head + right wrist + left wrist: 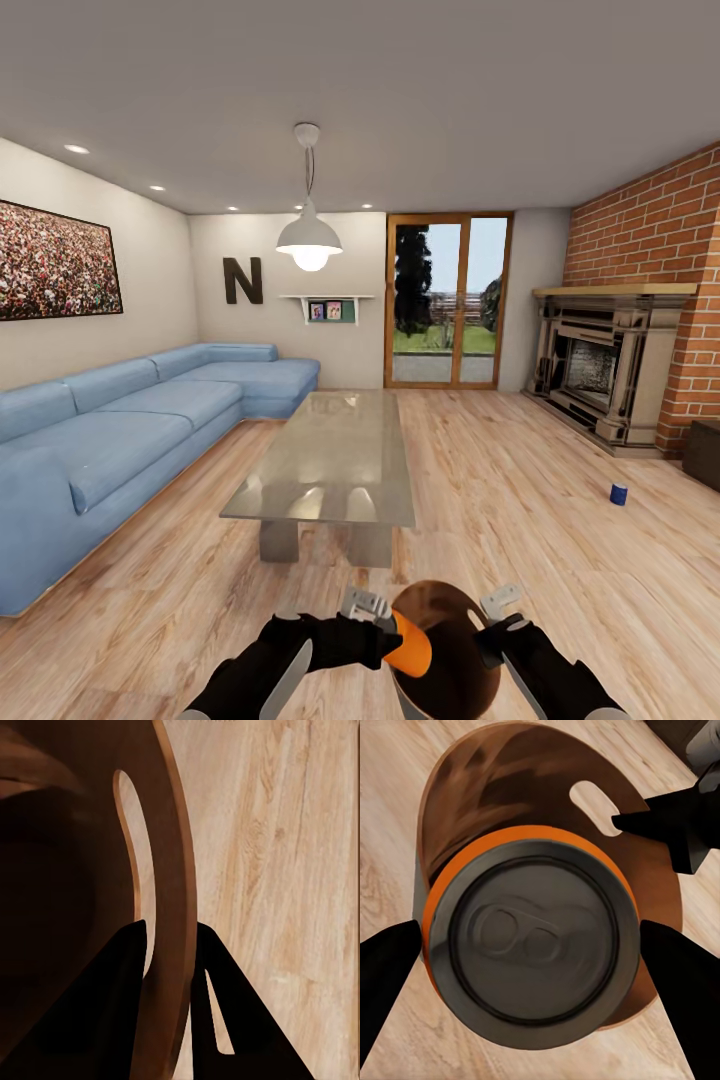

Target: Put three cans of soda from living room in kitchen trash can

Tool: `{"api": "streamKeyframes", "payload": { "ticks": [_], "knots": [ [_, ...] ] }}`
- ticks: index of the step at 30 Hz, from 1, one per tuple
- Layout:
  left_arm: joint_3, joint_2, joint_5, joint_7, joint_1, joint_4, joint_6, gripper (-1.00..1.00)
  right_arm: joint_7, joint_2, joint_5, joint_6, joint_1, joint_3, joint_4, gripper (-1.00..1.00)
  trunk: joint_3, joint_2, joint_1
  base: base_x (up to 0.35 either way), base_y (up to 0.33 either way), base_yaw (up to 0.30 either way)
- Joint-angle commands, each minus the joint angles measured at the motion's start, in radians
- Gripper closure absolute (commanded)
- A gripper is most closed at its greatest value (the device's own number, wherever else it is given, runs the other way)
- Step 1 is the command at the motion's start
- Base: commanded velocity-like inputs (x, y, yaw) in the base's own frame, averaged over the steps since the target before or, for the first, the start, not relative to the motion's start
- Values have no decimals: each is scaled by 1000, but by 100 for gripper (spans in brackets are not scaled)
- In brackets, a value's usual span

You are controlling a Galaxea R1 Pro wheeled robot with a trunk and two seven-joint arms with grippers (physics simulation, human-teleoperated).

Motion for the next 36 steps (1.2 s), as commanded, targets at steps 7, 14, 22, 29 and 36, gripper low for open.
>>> {"api": "streamKeyframes", "payload": {
  "ticks": [7, 14, 22, 29, 36],
  "knots": [
    [0, 15, 5, 27, -17, 5, 3, 100, 11, 19, -1, 17, 3, 21, -20, 100, 0, 0, 0, 0, 0, 0],
    [0, 15, 0, 39, -57, 42, 3, 100, 22, 30, -1, 56, 3, 76, -49, 100, 0, 0, 0, 0, 0, 0],
    [0, 15, -9, 39, -57, 49, 3, 100, 34, 30, -1, 101, 3, 136, -84, 100, 0, 0, 0, 0, 0, 0],
    [0, 34, -4, 13, -29, 20, 2, 100, 43, 58, 38, 140, -22, 190, -58, 100, 0, 0, 0, 0, 0, 0],
    [-3, 36, -4, 4, -14, -14, 3, 100, 54, 99, 58, 243, -43, 260, -44, 100, 0, 0, 0, 0, 0, 0]
  ]
}}
